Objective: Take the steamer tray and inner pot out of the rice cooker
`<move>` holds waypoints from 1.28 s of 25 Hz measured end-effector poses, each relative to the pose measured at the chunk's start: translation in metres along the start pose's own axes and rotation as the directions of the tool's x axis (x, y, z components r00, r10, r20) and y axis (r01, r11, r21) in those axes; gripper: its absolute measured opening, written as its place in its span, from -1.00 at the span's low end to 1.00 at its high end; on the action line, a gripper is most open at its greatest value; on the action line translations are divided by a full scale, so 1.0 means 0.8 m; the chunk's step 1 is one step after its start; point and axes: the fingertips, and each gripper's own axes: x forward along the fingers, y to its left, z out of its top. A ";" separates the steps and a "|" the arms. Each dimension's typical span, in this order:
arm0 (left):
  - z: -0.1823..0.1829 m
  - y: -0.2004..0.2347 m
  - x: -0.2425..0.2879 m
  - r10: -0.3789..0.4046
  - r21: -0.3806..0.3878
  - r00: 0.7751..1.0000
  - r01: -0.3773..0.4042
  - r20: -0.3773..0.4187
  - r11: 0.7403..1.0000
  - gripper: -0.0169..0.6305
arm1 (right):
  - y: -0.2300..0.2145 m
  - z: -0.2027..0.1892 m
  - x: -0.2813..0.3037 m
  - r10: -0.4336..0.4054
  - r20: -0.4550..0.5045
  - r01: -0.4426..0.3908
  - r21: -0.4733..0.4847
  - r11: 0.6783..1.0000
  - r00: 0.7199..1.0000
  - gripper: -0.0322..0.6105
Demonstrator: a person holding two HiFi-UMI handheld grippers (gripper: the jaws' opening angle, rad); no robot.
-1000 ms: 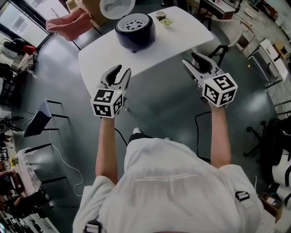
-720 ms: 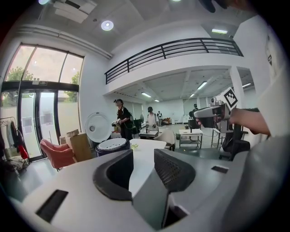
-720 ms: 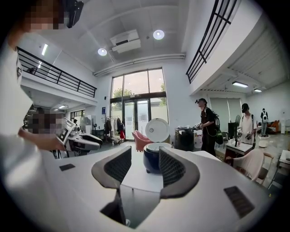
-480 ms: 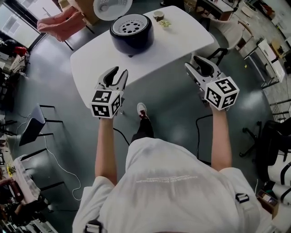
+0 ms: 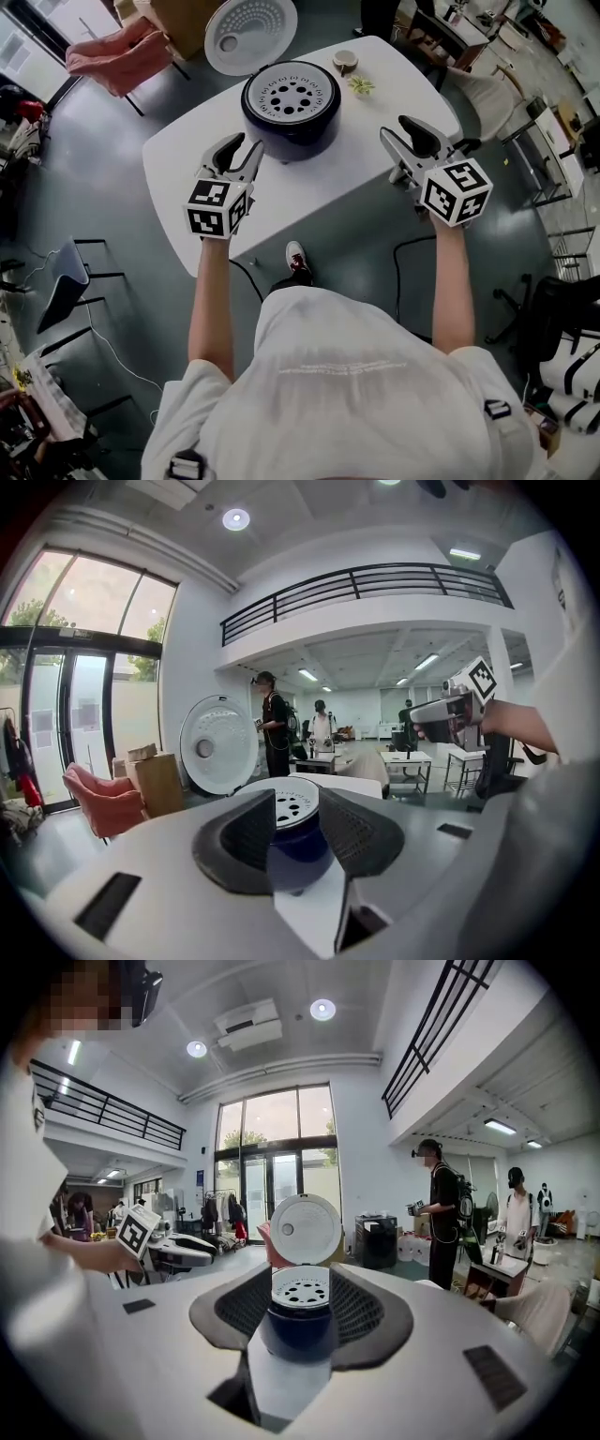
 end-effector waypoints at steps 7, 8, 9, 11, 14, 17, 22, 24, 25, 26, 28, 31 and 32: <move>-0.003 0.095 0.057 0.005 -0.045 1.000 -0.005 -0.003 0.999 -0.46 | -0.014 0.007 0.110 0.024 -0.101 -0.027 -0.028 0.999 0.995 -0.22; -0.006 0.105 0.063 0.007 -0.049 1.000 -0.008 -0.007 0.999 -0.46 | -0.015 0.006 0.122 0.025 -0.117 -0.029 -0.033 0.999 0.993 -0.22; -0.009 0.114 0.068 0.009 -0.052 1.000 -0.009 -0.013 0.999 -0.46 | -0.016 0.005 0.134 0.025 -0.133 -0.030 -0.038 0.999 0.991 -0.22; -0.015 0.131 0.077 0.008 -0.056 1.000 -0.010 -0.022 0.998 -0.46 | -0.017 0.004 0.158 0.023 -0.161 -0.031 -0.046 0.998 0.987 -0.22; -0.022 0.152 0.090 0.012 -0.074 1.000 -0.014 -0.028 0.997 -0.46 | -0.019 0.000 0.188 0.023 -0.195 -0.035 -0.061 0.998 0.981 -0.22; -0.031 0.158 0.101 0.021 -0.091 0.999 -0.025 -0.045 0.996 -0.46 | -0.028 -0.009 0.208 0.026 -0.234 -0.043 -0.064 0.997 0.972 -0.22; -0.038 0.153 0.121 0.020 -0.070 0.997 -0.025 -0.081 0.997 -0.46 | -0.050 -0.020 0.241 0.025 -0.302 -0.058 -0.101 0.993 0.953 -0.22; -0.042 0.153 0.129 0.030 -0.079 0.995 -0.038 -0.094 0.996 -0.46 | -0.060 -0.027 0.256 0.037 -0.323 -0.074 -0.103 0.992 0.946 -0.22; -0.044 0.155 0.132 0.041 -0.083 0.994 -0.049 -0.100 0.995 -0.46 | -0.065 -0.030 0.265 0.046 -0.331 -0.083 -0.100 0.992 0.943 -0.22; -0.046 0.158 0.134 0.056 -0.087 0.993 -0.065 -0.105 0.994 -0.46 | -0.070 -0.034 0.275 0.057 -0.337 -0.094 -0.096 0.991 0.940 -0.20; -0.051 0.167 0.134 0.097 -0.103 0.989 -0.109 -0.116 0.989 -0.46 | -0.075 -0.040 0.298 0.085 -0.355 -0.126 -0.094 0.987 0.931 -0.16; -0.065 0.173 0.126 0.157 -0.146 0.978 -0.177 -0.138 0.973 -0.46 | -0.080 -0.055 0.329 0.127 -0.403 -0.180 -0.098 0.979 0.906 -0.16; -0.070 0.176 0.124 0.174 -0.156 0.973 -0.197 -0.150 0.968 -0.46 | -0.081 -0.059 0.341 0.142 -0.418 -0.199 -0.097 0.975 0.897 -0.16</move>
